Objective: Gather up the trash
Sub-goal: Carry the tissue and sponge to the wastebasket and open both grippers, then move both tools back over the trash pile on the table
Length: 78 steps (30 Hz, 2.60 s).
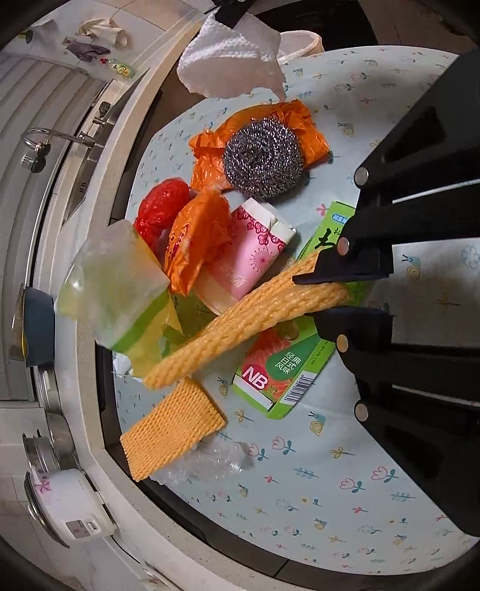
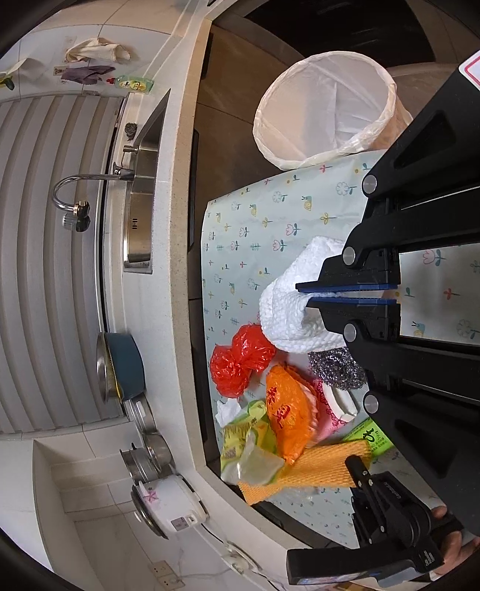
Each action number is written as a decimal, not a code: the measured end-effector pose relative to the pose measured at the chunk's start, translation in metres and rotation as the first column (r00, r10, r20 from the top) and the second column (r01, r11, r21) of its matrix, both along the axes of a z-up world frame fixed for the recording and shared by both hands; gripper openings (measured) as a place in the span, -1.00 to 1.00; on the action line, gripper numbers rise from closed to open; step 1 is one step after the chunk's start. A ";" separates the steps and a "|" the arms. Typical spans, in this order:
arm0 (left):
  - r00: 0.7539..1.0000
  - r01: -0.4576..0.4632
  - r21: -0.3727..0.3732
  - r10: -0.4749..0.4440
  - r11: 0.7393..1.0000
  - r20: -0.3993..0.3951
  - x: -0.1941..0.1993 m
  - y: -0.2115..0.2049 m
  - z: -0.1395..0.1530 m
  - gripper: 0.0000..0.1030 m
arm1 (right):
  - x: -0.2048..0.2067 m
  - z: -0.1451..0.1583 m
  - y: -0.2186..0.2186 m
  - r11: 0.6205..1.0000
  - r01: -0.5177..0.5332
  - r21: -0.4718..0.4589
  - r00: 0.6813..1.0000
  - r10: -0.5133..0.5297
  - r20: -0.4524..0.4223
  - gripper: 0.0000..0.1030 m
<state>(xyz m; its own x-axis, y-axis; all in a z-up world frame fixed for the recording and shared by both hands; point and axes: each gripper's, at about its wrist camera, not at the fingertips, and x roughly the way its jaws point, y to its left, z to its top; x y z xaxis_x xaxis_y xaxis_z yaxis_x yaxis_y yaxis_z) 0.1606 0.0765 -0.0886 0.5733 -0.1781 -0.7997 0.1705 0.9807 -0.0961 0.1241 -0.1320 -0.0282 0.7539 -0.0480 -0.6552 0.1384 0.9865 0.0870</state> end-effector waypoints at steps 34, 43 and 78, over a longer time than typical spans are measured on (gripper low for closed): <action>0.876 0.472 -0.077 -0.458 0.878 0.151 -0.053 -0.219 0.082 -0.82 | -0.078 0.025 -0.146 0.955 0.295 0.010 0.953 -0.295 0.073 -0.95; 0.803 0.596 -0.116 -0.586 0.795 0.110 -0.029 -0.290 0.064 -0.82 | -0.071 0.002 -0.191 0.924 0.381 0.017 0.924 -0.382 0.026 -0.95; 0.891 0.435 -0.065 -0.420 0.898 0.171 0.000 -0.259 0.073 0.32 | -0.057 0.021 -0.188 0.916 0.401 0.008 0.910 -0.400 0.107 0.17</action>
